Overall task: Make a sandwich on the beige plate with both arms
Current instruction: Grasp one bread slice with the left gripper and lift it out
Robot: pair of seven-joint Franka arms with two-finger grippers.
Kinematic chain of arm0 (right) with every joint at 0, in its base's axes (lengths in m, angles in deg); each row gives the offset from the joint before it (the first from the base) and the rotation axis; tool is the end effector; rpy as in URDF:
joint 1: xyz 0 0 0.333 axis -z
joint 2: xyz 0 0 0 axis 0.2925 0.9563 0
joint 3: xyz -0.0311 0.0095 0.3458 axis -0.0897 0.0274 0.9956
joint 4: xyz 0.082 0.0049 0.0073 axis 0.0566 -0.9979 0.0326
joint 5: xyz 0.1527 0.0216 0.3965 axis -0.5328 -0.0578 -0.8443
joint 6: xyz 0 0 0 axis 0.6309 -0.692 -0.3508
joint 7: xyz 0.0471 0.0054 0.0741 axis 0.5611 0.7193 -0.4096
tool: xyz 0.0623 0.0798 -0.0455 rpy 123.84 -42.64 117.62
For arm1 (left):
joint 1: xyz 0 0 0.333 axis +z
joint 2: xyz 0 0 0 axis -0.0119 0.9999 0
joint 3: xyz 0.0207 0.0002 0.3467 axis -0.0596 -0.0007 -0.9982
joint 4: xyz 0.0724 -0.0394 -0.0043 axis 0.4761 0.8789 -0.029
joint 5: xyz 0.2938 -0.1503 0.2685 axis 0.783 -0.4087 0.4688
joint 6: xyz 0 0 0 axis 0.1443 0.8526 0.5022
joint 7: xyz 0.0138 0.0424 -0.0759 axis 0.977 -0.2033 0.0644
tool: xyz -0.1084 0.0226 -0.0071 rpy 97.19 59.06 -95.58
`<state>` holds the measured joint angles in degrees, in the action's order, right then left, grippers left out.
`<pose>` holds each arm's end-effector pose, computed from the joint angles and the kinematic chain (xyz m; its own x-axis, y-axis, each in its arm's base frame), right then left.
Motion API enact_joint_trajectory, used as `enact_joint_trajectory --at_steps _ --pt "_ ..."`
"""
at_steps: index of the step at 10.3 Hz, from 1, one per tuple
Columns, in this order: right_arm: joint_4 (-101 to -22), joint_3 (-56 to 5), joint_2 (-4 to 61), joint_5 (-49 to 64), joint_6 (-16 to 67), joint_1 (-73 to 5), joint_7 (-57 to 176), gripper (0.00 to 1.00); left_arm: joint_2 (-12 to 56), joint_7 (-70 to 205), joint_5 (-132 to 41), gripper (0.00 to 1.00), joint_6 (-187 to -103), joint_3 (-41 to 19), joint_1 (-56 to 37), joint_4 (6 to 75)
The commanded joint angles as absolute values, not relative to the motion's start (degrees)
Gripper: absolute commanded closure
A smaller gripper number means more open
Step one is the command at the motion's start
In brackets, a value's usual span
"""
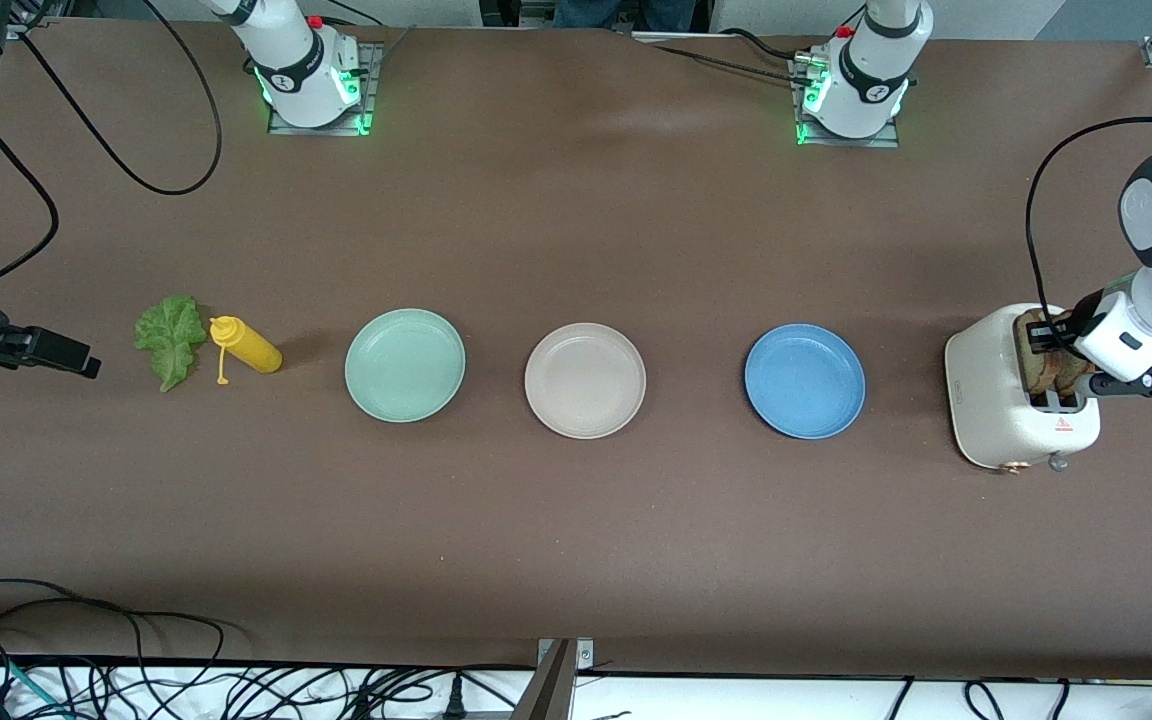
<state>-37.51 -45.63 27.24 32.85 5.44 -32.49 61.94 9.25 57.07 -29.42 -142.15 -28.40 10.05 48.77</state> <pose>0.7085 -0.0435 0.5636 0.9936 -0.1125 0.0079 -0.1121 -0.9929 -0.0404 0.6215 0.1179 0.3928 0.9901 0.0554 -0.1293 0.0432 -0.9945 -0.0953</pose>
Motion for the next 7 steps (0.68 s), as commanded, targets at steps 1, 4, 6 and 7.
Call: enact_joint_trajectory --at_steps 1,4,6,7 --pt "-38.1 -45.4 26.4 32.2 5.6 -32.2 62.2 0.00 8.0 58.0 -27.6 1.00 -137.1 -27.5 10.0 44.9" --pt "-38.1 -45.4 26.4 32.2 5.6 -32.2 62.3 0.00 8.0 57.7 -27.5 1.00 -129.8 -27.2 9.3 39.3" --pt "-38.2 -45.4 26.4 32.2 5.7 -32.2 62.3 0.00 8.0 57.8 -27.5 1.00 -124.9 -25.0 9.3 34.9" --pt "-38.1 -45.4 26.4 32.2 5.7 -32.2 62.3 0.00 8.0 57.8 -27.5 1.00 -122.4 -23.4 9.3 32.4"
